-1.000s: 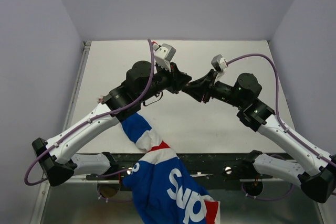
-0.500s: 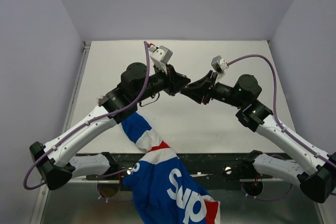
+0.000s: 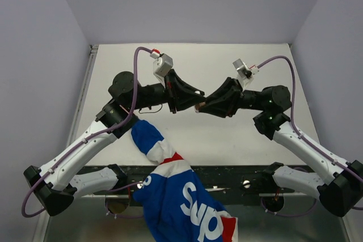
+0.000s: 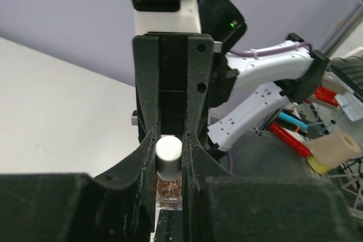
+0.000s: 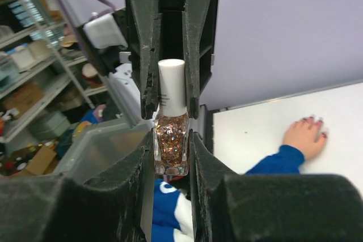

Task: Paint the nails

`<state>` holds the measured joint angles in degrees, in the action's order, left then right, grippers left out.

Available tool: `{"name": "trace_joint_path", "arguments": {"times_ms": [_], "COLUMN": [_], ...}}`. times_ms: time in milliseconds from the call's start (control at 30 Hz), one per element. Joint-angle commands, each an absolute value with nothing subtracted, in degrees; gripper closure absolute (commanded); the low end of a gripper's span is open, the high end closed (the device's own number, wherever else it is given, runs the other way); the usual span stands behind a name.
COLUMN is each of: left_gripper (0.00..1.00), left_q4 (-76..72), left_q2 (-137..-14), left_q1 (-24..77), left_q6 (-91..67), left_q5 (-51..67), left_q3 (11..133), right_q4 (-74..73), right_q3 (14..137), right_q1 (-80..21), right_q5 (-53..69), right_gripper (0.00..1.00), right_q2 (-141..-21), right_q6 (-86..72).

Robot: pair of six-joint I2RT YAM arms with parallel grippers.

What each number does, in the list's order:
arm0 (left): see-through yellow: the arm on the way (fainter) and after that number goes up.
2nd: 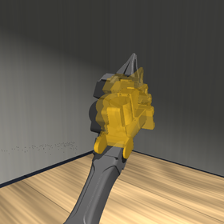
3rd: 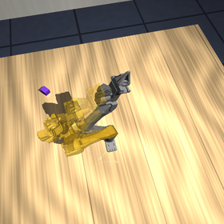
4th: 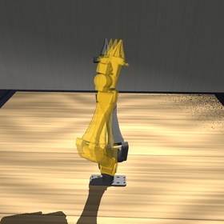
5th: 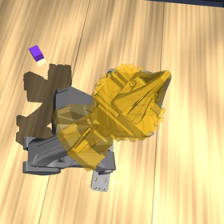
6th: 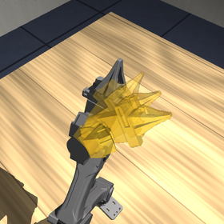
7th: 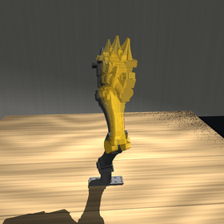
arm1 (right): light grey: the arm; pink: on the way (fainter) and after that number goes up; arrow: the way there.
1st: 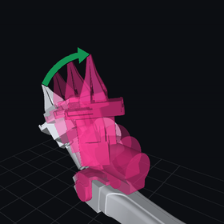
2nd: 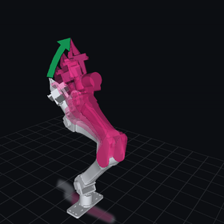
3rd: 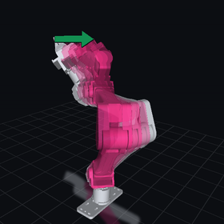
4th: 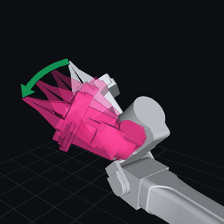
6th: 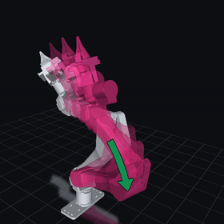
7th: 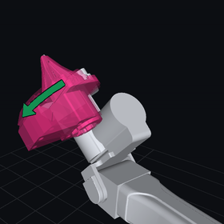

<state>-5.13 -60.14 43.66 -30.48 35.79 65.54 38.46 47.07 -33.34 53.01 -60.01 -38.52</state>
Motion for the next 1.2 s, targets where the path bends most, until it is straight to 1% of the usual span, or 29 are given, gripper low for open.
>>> {"name": "trace_joint_path", "arguments": {"times_ms": [0, 333, 433, 567, 700, 733, 800, 867, 933, 1000, 1100, 1167], "left_gripper": [1.0, 1.0, 1.0, 1.0, 1.0, 0.82, 0.43, 0.17, 0.01, 0.01, 0.01, 0.01], "left_q4": [-10.9, -24.4, -23.6, -19.1, -12.8, -11.8, -9.7, -7.4, -5.5, -4.6, -2.3, 2.3], "left_q2": [-57.9, -58.6, -58.8, -58.4, -58.6, -58.8, -59.4, -59.7, -59.5, -58.9, -57.9, -57.7], "left_q1": [43.8, 44.5, 45.3, 45.3, 45.3, 45.3, 45.2, 44.9, 44.0, 42.5, 39.6, 38.3], "left_q6": [-36.5, -45.2, -43.9, -40.1, -35.7, -34.8, -33.1, -31.0, -29.7, -29.4, -28.3, -25.9], "left_q5": [53.5, 64.0, 64.9, 62.5, 57.8, 57.1, 55.5, 53.8, 52.4, 51.8, 51.2, 49.0], "left_q3": [64.1, 62.9, 63.7, 64.9, 66.9, 67.3, 68.3, 69.3, 70.0, 70.6, 71.4, 72.6], "right_q4": [56.7, 79.6, 85.2, 84.9, 77.4, 74.8, 69.3, 61.7, 55.9, 49.7, 36.1, 28.1], "right_q3": [47.2, 47.8, 47.8, 48.0, 47.8, 47.8, 47.7, 47.9, 48.1, 48.5, 50.4, 51.7], "right_q1": [-32.0, -32.0, -32.0, -32.0, -32.0, -32.0, -32.0, -32.0, -32.1, -32.0, -32.0, -31.9], "right_q5": [58.4, 61.4, 61.5, 62.2, 62.2, 62.1, 61.9, 61.4, 60.7, 60.1, 57.9, 56.2], "right_gripper": [0.99, 0.99, 0.99, 0.99, 0.99, 0.99, 0.99, 0.99, 0.99, 0.99, 0.99, 0.99], "right_q2": [-61.1, -66.3, -68.0, -68.6, -67.0, -66.4, -64.8, -63.3, -61.8, -60.5, -58.7, -57.7], "right_q6": [-50.7, -68.8, -72.9, -72.4, -66.6, -64.9, -60.6, -55.4, -51.2, -46.6, -37.4, -31.9]}}
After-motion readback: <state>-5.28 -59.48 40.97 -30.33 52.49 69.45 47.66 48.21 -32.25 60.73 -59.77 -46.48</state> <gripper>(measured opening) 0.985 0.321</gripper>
